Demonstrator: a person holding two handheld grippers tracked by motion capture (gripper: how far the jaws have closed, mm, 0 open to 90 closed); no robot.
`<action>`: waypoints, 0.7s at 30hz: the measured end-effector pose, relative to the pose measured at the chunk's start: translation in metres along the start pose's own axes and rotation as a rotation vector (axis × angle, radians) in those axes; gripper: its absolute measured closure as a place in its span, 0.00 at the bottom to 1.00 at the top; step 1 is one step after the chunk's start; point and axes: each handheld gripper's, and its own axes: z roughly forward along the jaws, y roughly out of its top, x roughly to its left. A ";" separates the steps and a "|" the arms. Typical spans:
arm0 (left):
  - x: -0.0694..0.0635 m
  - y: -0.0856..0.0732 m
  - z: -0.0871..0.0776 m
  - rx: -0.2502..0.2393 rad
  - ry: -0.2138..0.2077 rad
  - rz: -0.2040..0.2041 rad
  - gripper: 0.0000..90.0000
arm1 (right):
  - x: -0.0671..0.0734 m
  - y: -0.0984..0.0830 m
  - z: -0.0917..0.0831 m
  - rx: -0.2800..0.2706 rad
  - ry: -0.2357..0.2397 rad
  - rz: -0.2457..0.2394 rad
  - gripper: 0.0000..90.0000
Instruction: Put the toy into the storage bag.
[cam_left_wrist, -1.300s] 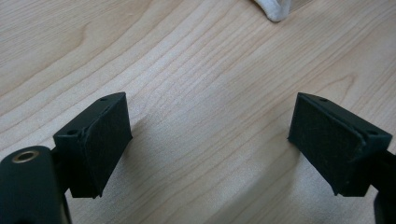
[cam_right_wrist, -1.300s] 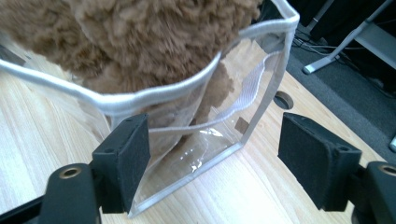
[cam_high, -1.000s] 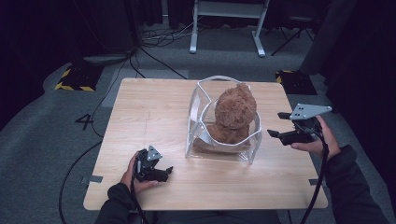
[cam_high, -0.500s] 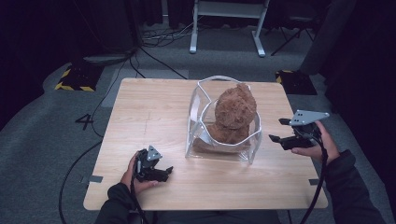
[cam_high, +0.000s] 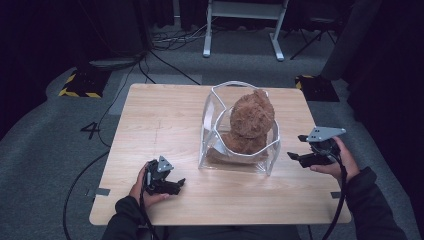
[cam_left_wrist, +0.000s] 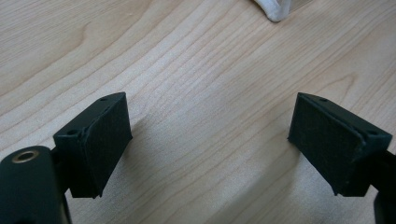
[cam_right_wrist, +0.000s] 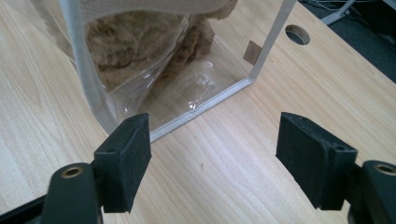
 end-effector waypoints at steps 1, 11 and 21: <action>0.000 0.000 0.000 0.000 0.000 0.000 0.14 | 0.000 -0.002 0.001 0.003 -0.001 0.002 0.30; 0.000 0.000 0.000 0.000 0.000 0.000 0.14 | 0.004 -0.022 0.010 0.024 0.013 0.021 0.29; 0.000 0.000 0.000 -0.001 0.000 0.001 0.14 | 0.009 -0.040 0.017 0.035 0.022 0.039 0.29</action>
